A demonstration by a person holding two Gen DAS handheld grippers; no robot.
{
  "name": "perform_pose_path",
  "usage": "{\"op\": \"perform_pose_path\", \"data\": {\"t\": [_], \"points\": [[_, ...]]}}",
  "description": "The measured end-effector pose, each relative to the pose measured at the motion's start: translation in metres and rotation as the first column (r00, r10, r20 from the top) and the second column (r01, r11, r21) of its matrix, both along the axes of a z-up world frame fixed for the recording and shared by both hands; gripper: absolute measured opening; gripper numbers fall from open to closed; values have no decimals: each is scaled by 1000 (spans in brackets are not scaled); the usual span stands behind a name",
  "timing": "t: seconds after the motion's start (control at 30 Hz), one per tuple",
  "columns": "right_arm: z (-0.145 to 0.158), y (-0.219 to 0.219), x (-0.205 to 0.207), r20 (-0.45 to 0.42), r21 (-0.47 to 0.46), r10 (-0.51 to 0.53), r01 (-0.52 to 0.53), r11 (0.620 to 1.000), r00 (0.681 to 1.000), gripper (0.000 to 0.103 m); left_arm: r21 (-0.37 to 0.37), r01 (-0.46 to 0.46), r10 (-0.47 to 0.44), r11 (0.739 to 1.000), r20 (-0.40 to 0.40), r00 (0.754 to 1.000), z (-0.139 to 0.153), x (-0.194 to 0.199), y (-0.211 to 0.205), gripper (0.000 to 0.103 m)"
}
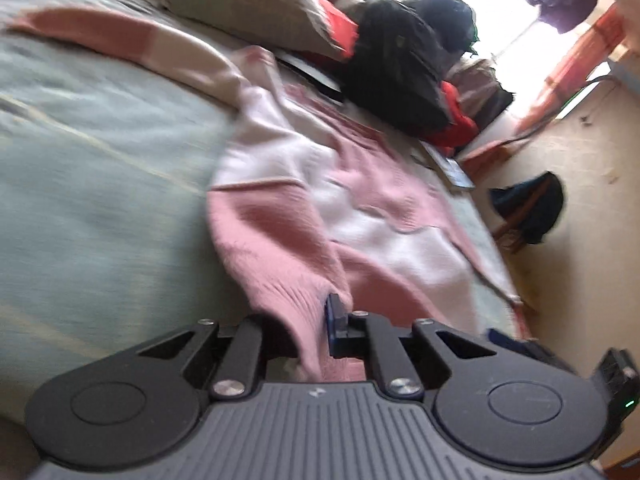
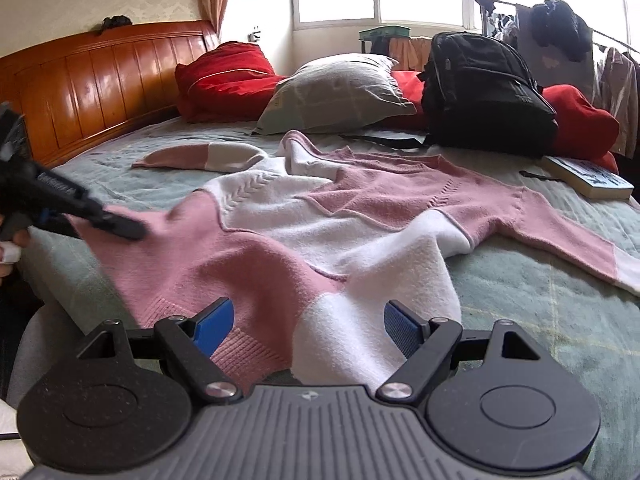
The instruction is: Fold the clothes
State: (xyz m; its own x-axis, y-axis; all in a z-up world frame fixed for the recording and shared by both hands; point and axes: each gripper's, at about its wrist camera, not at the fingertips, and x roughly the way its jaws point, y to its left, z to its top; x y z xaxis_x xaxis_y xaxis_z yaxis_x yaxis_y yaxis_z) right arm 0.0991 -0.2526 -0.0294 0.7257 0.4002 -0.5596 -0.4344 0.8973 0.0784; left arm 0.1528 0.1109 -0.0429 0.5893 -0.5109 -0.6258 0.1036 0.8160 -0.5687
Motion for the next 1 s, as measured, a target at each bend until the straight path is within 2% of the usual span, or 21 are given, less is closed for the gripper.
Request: {"op": "perform_pose_path", "data": {"t": [0.13, 0.3, 0.4, 0.47, 0.53, 0.67, 0.83, 0.9, 1.0], "points": [[-1, -9, 2, -21, 29, -27, 27, 999, 999, 86, 49, -60, 61, 997, -28, 998, -11, -7, 27, 9], [-2, -24, 1, -47, 68, -70, 73, 995, 996, 86, 27, -56, 57, 998, -36, 998, -18, -14, 40, 11], [-3, -33, 2, -64, 96, -91, 97, 991, 994, 86, 57, -60, 63, 997, -41, 997, -19, -14, 41, 38], [-3, -39, 1, -74, 113, -104, 112, 987, 992, 86, 45, -58, 60, 997, -33, 998, -19, -12, 42, 48], [-3, -46, 1, -81, 135, -117, 127, 983, 990, 87, 34, -54, 55, 998, -27, 998, -20, -8, 45, 63], [-6, -69, 2, -121, 219, -157, 180, 959, 980, 87, 27, -57, 58, 998, -44, 997, -29, 2, 52, 64], [-12, -113, 1, -193, 363, -245, 301, 882, 950, 90, 11, -50, 50, 999, -48, 998, -35, 11, 54, 66], [-16, -127, 0, -219, 383, -284, 350, 855, 934, 90, 76, -38, 40, 996, -17, 999, -24, 9, 46, 66], [-21, -138, -1, -231, 380, -323, 391, 838, 918, 90, 189, -21, 14, 982, 37, 999, -5, 5, 30, 67]]}}
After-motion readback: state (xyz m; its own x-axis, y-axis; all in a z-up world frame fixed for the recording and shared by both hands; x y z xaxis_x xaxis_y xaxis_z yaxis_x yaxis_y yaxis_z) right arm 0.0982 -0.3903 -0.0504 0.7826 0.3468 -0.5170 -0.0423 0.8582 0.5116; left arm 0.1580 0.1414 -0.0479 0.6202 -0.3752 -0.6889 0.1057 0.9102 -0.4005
